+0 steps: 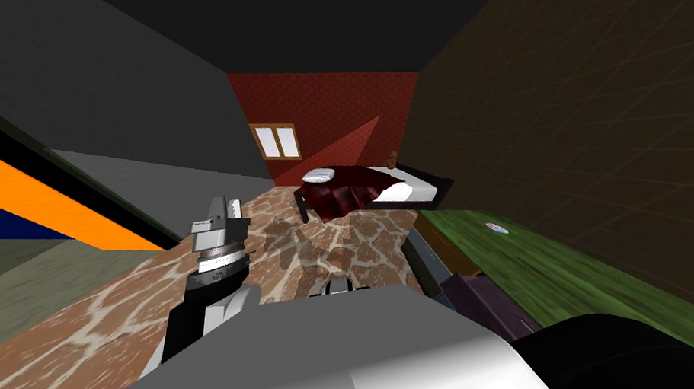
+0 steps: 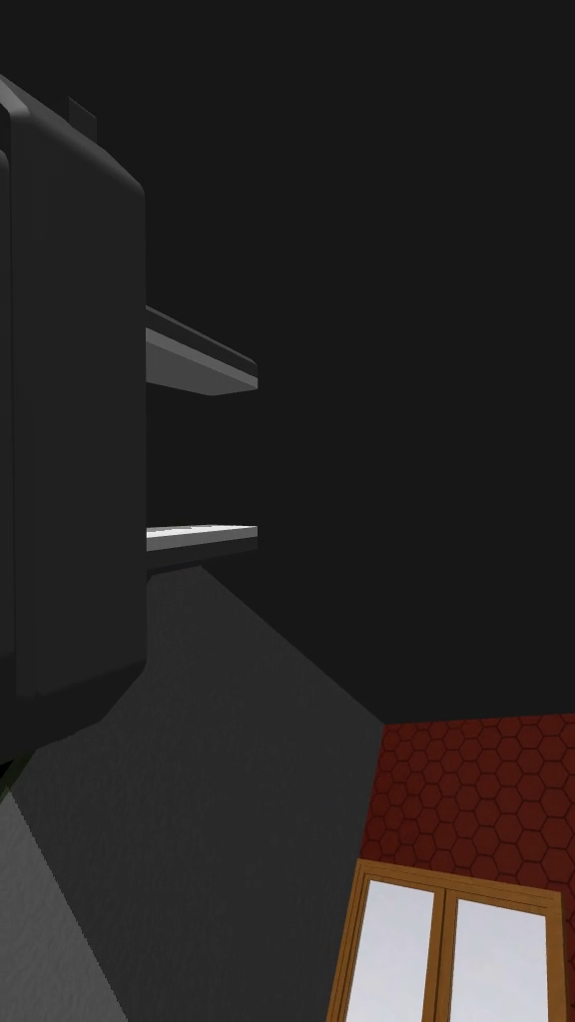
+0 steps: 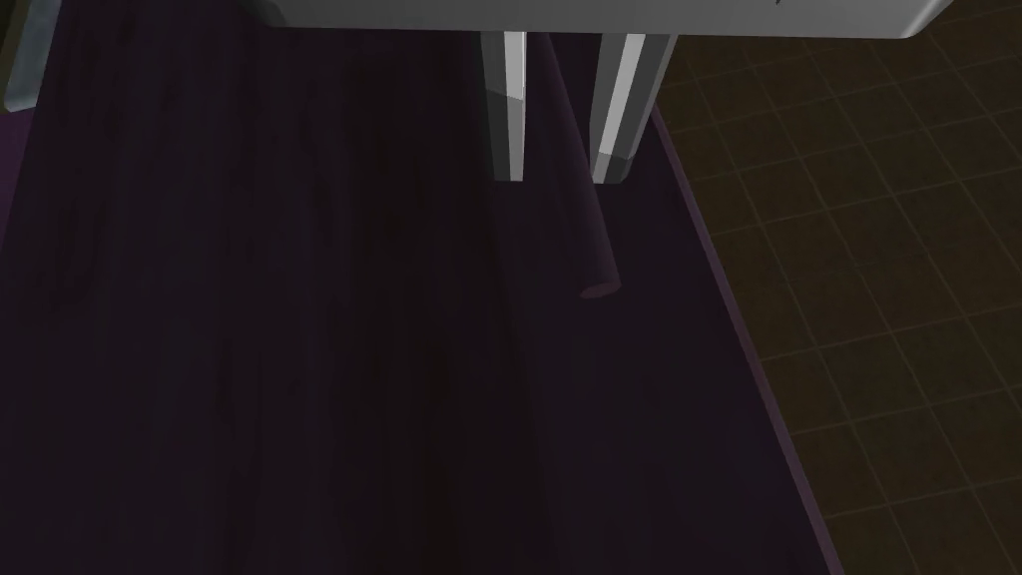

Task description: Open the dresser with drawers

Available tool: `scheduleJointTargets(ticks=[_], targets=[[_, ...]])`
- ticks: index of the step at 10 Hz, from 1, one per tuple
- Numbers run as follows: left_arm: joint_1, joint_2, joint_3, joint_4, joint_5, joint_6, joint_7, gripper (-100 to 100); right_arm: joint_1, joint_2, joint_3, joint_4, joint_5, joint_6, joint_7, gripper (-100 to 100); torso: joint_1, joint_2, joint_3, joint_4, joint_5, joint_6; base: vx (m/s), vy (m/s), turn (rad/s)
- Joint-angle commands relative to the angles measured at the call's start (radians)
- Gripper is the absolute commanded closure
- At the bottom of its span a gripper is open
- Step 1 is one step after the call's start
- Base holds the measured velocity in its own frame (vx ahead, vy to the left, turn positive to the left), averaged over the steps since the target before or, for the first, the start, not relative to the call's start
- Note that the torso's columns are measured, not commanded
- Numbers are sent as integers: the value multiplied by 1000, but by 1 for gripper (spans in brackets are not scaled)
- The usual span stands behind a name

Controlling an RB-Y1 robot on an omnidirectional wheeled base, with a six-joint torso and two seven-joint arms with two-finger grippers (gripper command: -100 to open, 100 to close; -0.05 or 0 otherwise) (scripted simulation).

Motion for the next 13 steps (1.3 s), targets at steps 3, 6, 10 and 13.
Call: scheduleJointTargets(ticks=[3,6,10,13], targets=[[0,0,0,0,0,0,0,0,-2,-3,-2,6,6,5,0,100,-6,-1,-1,0,0,-1,24,132,-13],[0,0,0,0,0,0,0,0,7,-11,-7,-8,12,15,5,100,1,0,0,0,0,0,19,205,-13],[0,0,0,0,0,0,0,0,19,-81,-25,-22,-40,-79,32,-100,-18,-1,4,1,-13,-2,20,141,5],[0,0,0,0,0,0,0,0,29,-137,-39,-29,-77,-138,48,-100,-17,-1,5,1,-14,-2,2,58,9]])
